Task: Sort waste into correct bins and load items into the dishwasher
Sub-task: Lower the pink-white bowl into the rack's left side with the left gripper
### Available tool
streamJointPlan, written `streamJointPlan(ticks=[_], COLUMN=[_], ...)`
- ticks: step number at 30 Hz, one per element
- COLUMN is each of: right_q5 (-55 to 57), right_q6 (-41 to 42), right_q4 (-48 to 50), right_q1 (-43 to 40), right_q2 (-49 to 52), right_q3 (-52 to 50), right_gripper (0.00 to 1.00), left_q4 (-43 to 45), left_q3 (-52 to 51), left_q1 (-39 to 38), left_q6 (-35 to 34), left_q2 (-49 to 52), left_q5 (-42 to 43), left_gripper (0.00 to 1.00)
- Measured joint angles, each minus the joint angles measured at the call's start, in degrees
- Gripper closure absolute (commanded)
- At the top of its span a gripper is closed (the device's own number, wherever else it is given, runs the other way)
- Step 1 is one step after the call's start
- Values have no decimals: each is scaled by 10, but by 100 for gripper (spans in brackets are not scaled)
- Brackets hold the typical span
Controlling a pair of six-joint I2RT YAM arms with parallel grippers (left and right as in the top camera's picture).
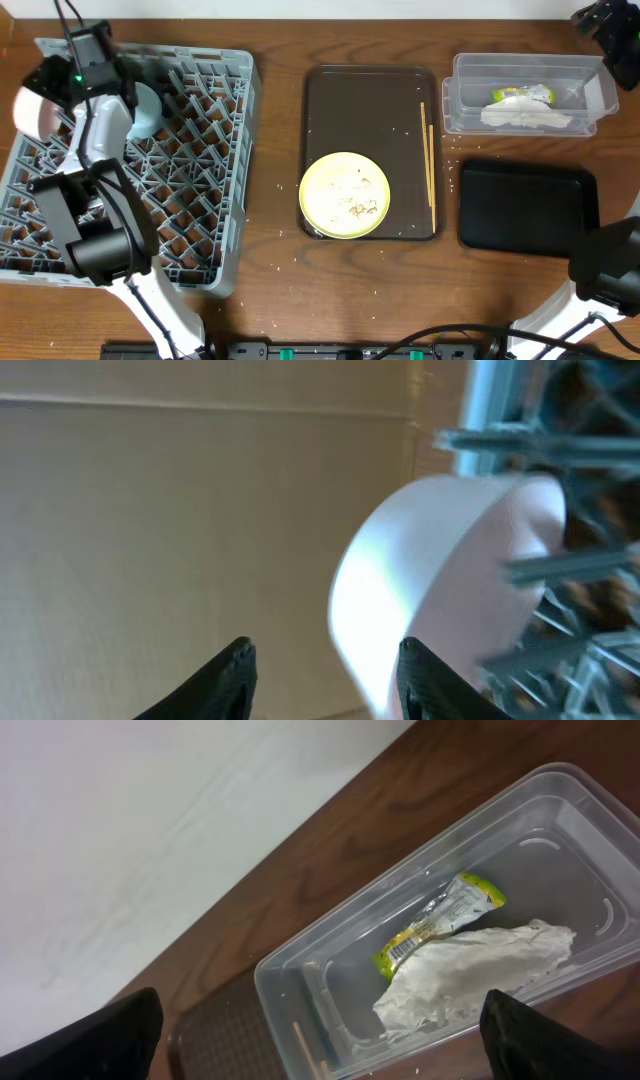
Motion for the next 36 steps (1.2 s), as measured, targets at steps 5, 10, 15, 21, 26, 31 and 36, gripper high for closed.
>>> streamJointPlan(ticks=[5, 10, 15, 21, 26, 31, 36], right_q5=[0, 0, 0, 0, 0, 0, 0], right_q6=[0, 0, 0, 0, 0, 0, 0], right_q4=[0, 0, 0, 0, 0, 0, 0], right_q1=[0, 0, 0, 0, 0, 0, 0], right_q2=[0, 0, 0, 0, 0, 0, 0], right_q3=[0, 0, 0, 0, 0, 0, 0], right_gripper=[1, 1, 1, 1, 1, 1, 1], left_q4=[-89, -129, -250, -337, -294, -230, -189], left_q3=[-1, -1, -1, 6, 10, 17, 31], left_q1=[-12, -18, -27, -11, 24, 61, 106], left_q6=[-73, -153, -248, -407, -517, -595, -687], left_q2=[0, 0, -1, -41, -110, -180, -197], left_q5=[-3, -6, 42, 163, 295, 362, 438], left_gripper=[46, 45, 45, 46, 57, 78, 91])
